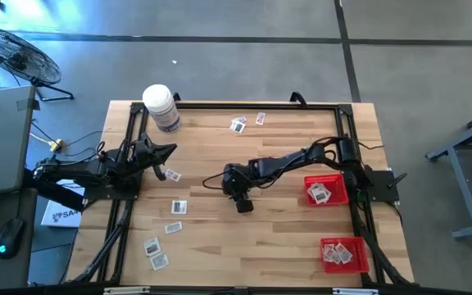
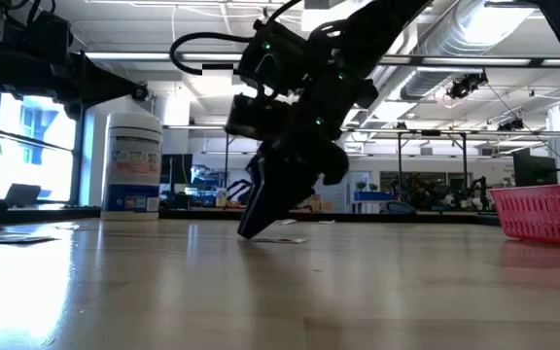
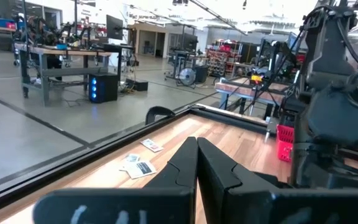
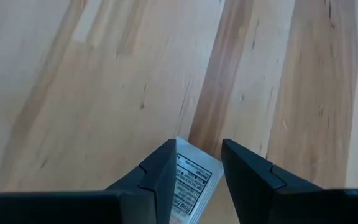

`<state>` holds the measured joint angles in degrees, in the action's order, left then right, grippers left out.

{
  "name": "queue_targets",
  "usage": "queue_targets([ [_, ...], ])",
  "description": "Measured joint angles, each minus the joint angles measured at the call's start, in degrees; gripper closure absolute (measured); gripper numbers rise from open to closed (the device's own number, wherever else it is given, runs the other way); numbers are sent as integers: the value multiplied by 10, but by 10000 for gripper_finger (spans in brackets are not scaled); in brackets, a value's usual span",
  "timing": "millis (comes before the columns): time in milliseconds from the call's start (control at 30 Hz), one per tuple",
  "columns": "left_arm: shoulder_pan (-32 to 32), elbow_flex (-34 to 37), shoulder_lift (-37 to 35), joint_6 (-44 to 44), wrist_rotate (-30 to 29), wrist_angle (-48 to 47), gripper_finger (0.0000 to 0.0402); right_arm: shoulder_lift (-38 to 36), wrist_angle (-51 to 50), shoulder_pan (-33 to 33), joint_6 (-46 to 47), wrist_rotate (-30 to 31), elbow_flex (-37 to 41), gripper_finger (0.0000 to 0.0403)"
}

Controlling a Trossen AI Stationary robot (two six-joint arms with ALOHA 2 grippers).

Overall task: Pick & Place First Aid Supplies
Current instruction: Put the orange ointment pack into the bottom red basket

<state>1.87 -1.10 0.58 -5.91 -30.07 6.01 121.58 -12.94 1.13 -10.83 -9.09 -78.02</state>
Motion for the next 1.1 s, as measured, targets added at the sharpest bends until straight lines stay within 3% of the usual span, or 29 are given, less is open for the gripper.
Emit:
queue_targets([
  [333,0,0,0,0,2,0,401,19,-16,3,-7,26,-2,283],
  [867,0,0,0,-4,7,1,401,37,-20,2,9,49,-3,395],
  [1100,0,0,0,-4,7,1,401,33,-17,3,24,71,-1,402],
])
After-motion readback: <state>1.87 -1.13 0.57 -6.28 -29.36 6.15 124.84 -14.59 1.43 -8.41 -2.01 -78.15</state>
